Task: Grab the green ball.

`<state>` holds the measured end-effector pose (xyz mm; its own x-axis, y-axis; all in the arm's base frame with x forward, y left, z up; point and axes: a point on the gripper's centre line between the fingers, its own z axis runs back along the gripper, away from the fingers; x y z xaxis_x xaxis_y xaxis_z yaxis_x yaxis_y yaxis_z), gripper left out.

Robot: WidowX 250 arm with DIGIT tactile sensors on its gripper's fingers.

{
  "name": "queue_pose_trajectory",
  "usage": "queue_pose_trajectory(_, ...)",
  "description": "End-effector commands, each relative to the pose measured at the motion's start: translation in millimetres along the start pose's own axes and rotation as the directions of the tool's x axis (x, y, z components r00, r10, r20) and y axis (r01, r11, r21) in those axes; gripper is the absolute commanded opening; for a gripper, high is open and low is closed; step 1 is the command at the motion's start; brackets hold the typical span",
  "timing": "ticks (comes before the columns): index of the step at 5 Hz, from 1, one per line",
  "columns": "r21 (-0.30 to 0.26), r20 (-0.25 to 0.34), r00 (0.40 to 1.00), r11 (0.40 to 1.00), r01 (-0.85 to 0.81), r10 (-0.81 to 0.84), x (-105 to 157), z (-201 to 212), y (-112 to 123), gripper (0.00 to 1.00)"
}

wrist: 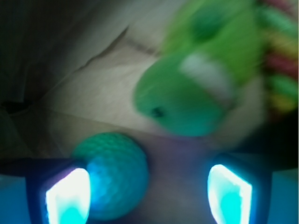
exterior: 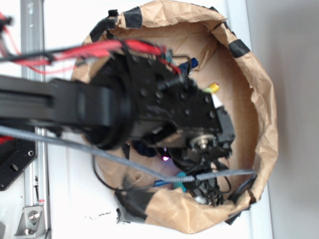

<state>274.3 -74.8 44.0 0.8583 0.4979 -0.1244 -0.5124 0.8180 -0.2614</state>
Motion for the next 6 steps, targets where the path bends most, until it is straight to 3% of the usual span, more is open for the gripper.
queue_pose_trajectory(1,0.044,-0.068,0.996,0.997,0.061,-0.058,-38.6,-33.2,-23.7,0.00)
queue_pose_trajectory(2,0.030,-0.012,0.996,0.995,0.091,-0.091,-30.6,-31.4,-16.9,0.00)
queue_pose_trajectory(4,0.004,0.019,0.990,0.990,0.140,-0.140,-23.8,-19.8,-7.6,0.00)
queue_pose_trajectory(5,0.068,0.094,0.951,0.955,0.290,-0.296,-21.8,37.8,11.4,0.00)
queue_pose_trajectory(6,0.197,0.184,0.909,0.920,0.339,-0.375,-22.1,101.8,41.0,0.00)
